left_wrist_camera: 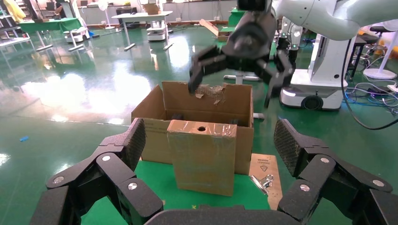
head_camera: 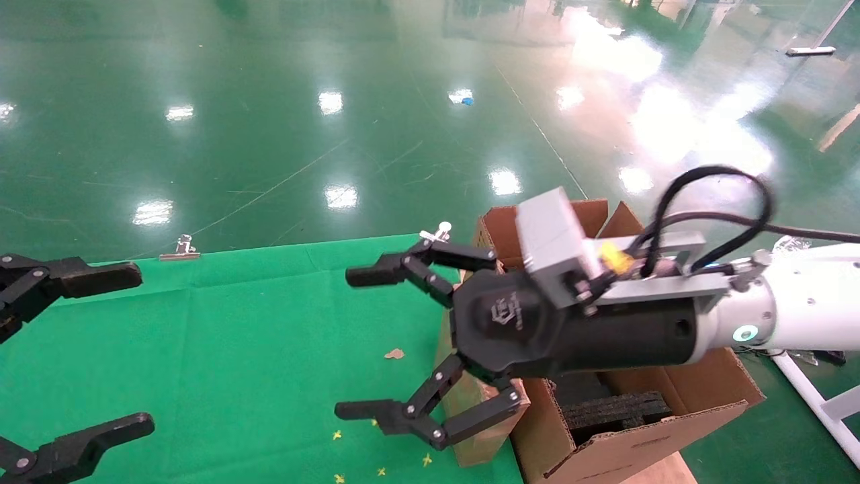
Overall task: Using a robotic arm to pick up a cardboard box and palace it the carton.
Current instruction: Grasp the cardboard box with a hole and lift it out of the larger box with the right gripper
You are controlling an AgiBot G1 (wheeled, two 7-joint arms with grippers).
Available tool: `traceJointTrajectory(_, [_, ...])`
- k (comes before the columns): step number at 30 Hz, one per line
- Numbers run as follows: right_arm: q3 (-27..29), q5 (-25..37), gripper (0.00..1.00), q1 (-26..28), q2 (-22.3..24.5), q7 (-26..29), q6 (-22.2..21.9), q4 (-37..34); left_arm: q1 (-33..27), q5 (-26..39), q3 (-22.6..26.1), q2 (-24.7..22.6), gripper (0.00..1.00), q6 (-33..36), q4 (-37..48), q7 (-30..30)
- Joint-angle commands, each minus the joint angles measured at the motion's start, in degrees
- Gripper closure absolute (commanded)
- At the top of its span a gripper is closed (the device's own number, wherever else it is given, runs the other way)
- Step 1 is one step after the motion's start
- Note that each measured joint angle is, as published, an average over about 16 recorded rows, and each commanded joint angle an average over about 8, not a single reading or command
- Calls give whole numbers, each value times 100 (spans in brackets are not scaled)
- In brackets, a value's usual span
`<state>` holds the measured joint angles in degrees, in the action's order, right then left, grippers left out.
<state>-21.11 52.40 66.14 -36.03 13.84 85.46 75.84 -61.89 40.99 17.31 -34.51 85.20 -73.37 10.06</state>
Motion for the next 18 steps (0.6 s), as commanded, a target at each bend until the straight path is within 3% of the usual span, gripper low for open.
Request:
traceJointTrajectory(1, [-95, 226, 0, 74, 16, 68, -35, 86, -1, 0, 1, 0, 0, 0, 1, 0])
traceJointTrajectory(10, [-1478, 2649, 0, 1616, -825, 885, 357, 143, -2, -2, 3, 1, 0, 0, 1, -2])
traceJointTrajectory(18, [-3105, 3985, 0, 3041, -1472, 1745, 558, 113, -2, -3, 6, 2, 0, -1, 1, -3])
